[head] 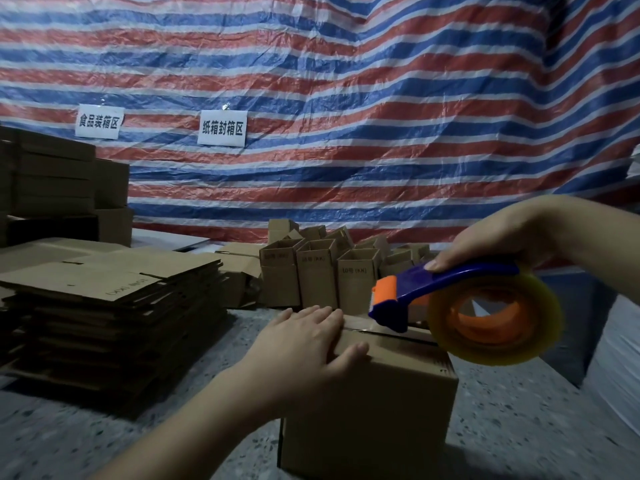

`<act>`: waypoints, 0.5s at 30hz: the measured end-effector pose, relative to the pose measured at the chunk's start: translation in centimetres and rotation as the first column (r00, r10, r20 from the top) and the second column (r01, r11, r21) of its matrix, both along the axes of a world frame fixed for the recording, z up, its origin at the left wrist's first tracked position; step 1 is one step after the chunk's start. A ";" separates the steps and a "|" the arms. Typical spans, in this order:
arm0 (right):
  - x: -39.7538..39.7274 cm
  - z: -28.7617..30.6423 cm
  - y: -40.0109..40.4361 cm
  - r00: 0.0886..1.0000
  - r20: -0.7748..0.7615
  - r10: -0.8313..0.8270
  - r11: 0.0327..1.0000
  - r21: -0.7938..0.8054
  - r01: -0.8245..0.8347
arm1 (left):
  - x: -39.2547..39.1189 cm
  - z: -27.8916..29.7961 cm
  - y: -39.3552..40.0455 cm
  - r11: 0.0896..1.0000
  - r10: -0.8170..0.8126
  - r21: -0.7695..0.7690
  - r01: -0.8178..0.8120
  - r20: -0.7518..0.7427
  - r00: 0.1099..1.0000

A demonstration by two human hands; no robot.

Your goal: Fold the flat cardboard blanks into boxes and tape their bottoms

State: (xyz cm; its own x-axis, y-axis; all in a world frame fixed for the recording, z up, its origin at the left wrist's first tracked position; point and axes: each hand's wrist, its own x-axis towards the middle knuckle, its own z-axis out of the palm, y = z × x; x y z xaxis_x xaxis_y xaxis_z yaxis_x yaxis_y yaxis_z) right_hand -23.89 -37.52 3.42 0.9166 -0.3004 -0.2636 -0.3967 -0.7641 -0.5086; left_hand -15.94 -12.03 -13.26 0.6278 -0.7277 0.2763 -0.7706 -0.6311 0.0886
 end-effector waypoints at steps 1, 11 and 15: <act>-0.2 0.0 -0.4 1.000 -0.003 -0.015 1.000 0.000 0.015 | 0.1 0.0 0.0 1.000 -0.002 0.000 0.002 0.002 1.000; -0.8 -0.8 0.2 0.967 -0.255 0.010 0.999 -0.027 -0.017 | -0.3 1.1 -1.1 0.992 0.026 0.122 -0.038 0.095 0.995; -0.9 -0.8 0.2 0.967 -0.252 0.025 0.998 -0.055 -0.041 | -1.2 1.3 -3.0 0.996 -0.046 0.085 0.035 0.126 0.991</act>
State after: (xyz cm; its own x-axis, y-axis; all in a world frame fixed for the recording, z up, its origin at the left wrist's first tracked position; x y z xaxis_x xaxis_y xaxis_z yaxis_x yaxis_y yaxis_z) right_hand -24.75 -37.27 2.66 0.8329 -0.2933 -0.4693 -0.4800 -0.8049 -0.3488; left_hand -17.13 -14.98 -11.96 0.5607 -0.7755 0.2901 -0.7974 -0.6001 -0.0632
